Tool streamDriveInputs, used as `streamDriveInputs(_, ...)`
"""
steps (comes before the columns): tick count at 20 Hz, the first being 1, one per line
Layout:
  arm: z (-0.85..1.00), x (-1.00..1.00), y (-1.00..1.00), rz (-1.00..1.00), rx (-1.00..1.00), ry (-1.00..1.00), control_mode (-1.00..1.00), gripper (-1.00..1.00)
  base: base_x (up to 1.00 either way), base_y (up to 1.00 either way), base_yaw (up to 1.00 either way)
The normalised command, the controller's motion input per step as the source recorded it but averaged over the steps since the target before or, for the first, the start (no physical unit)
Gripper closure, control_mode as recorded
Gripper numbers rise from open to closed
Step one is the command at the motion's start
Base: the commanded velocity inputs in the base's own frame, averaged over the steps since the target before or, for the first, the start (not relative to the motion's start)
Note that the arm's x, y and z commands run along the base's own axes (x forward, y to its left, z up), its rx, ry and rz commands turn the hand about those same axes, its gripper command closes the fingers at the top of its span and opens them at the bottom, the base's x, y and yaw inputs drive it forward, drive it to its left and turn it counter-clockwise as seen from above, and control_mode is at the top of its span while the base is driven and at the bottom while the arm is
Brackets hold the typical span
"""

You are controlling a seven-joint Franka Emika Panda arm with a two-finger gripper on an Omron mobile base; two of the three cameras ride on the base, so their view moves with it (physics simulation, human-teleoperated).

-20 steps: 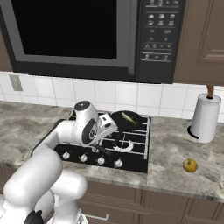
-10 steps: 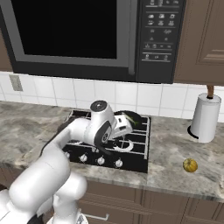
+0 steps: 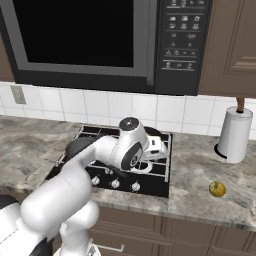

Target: Place both pans onto different burners. Then place the squash and the fish on different pans.

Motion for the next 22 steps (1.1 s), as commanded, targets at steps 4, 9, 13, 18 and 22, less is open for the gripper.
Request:
streamDriveInputs(4,-0.03,0.0,-0.44,-0.2,0.01,0.0,-1.0,-1.0,0.0,0.0,0.0)
streamDriveInputs(9,-0.08,0.0,-0.47,-0.16,0.0,0.0,-1.0,-1.0,0.0,0.0,0.0)
streamDriveInputs(13,-0.01,0.0,-0.52,-0.1,0.0,0.0,-1.0,-1.0,0.0,0.0,0.0)
streamDriveInputs(18,0.0,-0.06,-0.5,-0.1,0.0,0.0,-1.0,-1.0,0.0,0.0,0.0)
streamDriveInputs(22,-0.04,-0.13,-0.49,-0.09,0.01,0.0,-1.0,-1.0,0.0,0.0,0.0)
